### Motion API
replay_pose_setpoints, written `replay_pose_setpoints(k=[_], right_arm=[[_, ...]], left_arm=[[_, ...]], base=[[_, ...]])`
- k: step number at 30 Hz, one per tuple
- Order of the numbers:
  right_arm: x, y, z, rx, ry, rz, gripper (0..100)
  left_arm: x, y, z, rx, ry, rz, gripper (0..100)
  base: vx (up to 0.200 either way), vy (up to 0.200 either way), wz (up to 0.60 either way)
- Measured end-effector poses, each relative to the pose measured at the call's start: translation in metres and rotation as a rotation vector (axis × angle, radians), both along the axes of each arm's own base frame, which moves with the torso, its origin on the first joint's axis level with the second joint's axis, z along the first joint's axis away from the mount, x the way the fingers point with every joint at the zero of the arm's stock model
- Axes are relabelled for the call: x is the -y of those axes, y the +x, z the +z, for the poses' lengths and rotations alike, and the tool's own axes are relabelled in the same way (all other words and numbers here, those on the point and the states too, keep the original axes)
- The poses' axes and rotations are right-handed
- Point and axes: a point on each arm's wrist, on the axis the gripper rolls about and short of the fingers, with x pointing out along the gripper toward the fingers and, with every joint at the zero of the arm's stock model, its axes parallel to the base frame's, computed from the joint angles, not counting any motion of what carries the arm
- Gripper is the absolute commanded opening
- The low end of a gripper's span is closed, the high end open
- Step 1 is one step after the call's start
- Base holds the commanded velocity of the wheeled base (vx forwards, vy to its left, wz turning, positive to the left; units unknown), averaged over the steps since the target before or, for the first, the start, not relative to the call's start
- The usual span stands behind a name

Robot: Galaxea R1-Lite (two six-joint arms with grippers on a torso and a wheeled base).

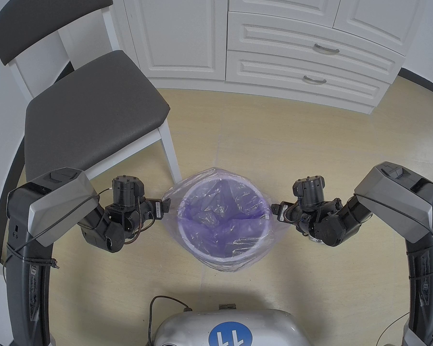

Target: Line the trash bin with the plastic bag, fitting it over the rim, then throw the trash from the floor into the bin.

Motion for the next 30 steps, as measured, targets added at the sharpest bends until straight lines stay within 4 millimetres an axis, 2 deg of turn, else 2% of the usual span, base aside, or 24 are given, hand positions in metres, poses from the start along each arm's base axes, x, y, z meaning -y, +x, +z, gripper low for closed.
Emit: replay_pose_setpoints(k=[7,16,24,30], right_arm=[[0.003,0.000,-0.008,-0.021,-0.030,0.005,100],[0.008,-0.007,-0.024,-0.072,-0.123,0.016,100],[0.008,-0.009,-0.026,-0.079,-0.127,0.015,100],[0.012,-0.016,-0.006,-0.055,-0.113,0.021,100]], left_arm=[[-0.002,-0.004,-0.013,-0.073,0.054,-0.014,100],[-0.009,-0.024,-0.025,-0.191,0.149,-0.059,100],[-0.011,-0.026,-0.018,-0.186,0.150,-0.057,100],[-0.015,-0.033,0.001,-0.163,0.131,-0.078,100]], base=[[0.000,0.000,0.00],[0.000,0.000,0.00],[0.000,0.000,0.00],[0.000,0.000,0.00]])
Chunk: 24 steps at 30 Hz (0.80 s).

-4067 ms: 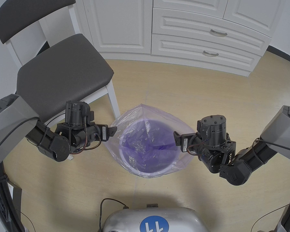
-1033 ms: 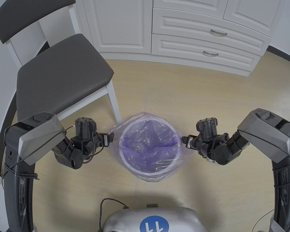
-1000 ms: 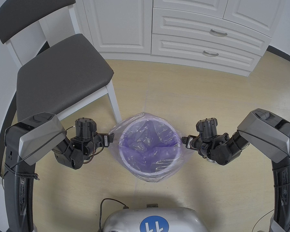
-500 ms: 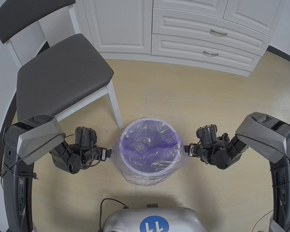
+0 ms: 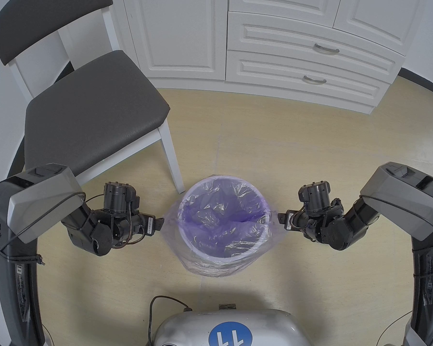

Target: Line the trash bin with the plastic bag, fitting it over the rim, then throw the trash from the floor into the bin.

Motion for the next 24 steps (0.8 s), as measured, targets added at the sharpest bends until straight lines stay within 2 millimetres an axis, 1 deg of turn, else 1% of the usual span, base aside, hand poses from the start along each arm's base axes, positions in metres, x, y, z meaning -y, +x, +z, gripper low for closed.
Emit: replay_pose_setpoints(k=[2,5,8,9,12,16,19,24], right_arm=[[0.002,-0.005,0.008,0.003,-0.002,0.013,100],[0.007,-0.018,0.014,-0.021,-0.017,0.067,100],[0.011,-0.032,0.013,-0.065,-0.035,0.152,100],[0.013,-0.040,0.010,-0.091,-0.048,0.204,100],[0.016,-0.049,0.006,-0.119,-0.064,0.261,100],[0.015,-0.051,-0.004,-0.107,-0.064,0.284,100],[0.012,-0.046,-0.013,-0.059,-0.051,0.290,100],[0.010,-0.042,-0.036,-0.055,-0.047,0.295,100]], left_arm=[[-0.002,-0.006,0.008,0.000,-0.019,-0.028,100],[-0.003,-0.016,0.017,-0.005,-0.041,-0.075,100],[-0.004,-0.025,0.022,-0.012,-0.036,-0.133,100],[-0.005,-0.029,0.022,-0.018,-0.028,-0.163,100],[-0.005,-0.036,0.022,-0.030,-0.020,-0.196,100],[-0.002,-0.040,0.018,-0.042,-0.017,-0.216,100],[0.002,-0.041,0.011,-0.060,-0.016,-0.228,100],[0.011,-0.039,-0.008,-0.097,-0.013,-0.245,100]], base=[[0.000,0.000,0.00],[0.000,0.000,0.00],[0.000,0.000,0.00],[0.000,0.000,0.00],[0.000,0.000,0.00],[0.000,0.000,0.00],[0.000,0.000,0.00],[0.000,0.000,0.00]])
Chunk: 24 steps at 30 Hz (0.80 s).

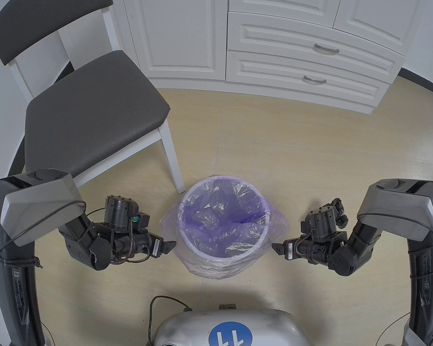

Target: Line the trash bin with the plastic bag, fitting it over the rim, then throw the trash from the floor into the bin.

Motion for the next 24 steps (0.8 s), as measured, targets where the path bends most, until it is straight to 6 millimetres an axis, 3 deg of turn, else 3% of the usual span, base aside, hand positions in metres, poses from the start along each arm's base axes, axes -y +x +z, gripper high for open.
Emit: replay_pose_setpoints(k=[13,24], right_arm=[[0.002,0.012,-0.033,-0.067,-0.022,-0.059,100],[0.009,0.022,-0.034,-0.076,-0.067,-0.128,100]], left_arm=[[0.019,0.016,-0.046,0.022,0.034,0.086,100],[0.018,0.023,-0.054,0.004,0.097,0.161,100]], base=[[0.000,0.000,0.00],[0.000,0.000,0.00]])
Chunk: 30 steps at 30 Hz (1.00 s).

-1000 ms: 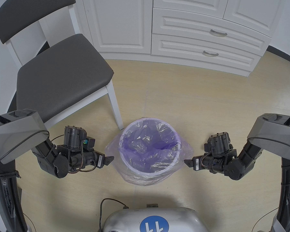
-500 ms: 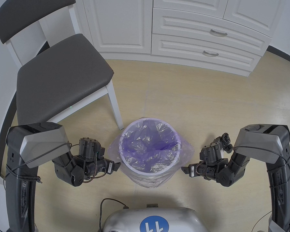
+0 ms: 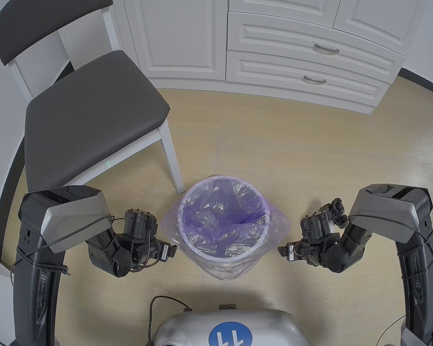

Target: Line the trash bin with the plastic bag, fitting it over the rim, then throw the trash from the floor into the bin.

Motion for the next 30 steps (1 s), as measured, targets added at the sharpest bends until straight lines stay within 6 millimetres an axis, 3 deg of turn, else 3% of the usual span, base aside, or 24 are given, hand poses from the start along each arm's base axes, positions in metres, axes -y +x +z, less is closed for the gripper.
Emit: replay_pose_setpoints(k=[6,12,16,23,30], right_arm=[[0.005,-0.015,0.016,-0.020,0.021,0.058,100],[0.022,-0.039,0.036,-0.029,0.069,0.271,100],[0.029,-0.046,0.044,0.060,0.055,0.351,100],[0.021,-0.049,0.028,0.123,0.058,0.369,100],[0.003,-0.041,0.010,0.105,0.158,0.312,100]], left_arm=[[-0.005,-0.009,0.004,-0.023,-0.024,-0.057,100],[-0.026,-0.023,0.026,-0.021,-0.035,-0.190,100],[-0.038,-0.030,0.041,-0.004,-0.043,-0.237,100],[-0.045,-0.031,0.058,0.068,-0.062,-0.242,100],[-0.040,-0.023,0.050,0.106,-0.074,-0.237,100]], base=[[0.000,0.000,0.00],[0.000,0.000,0.00],[0.000,0.000,0.00],[0.000,0.000,0.00],[0.000,0.000,0.00]])
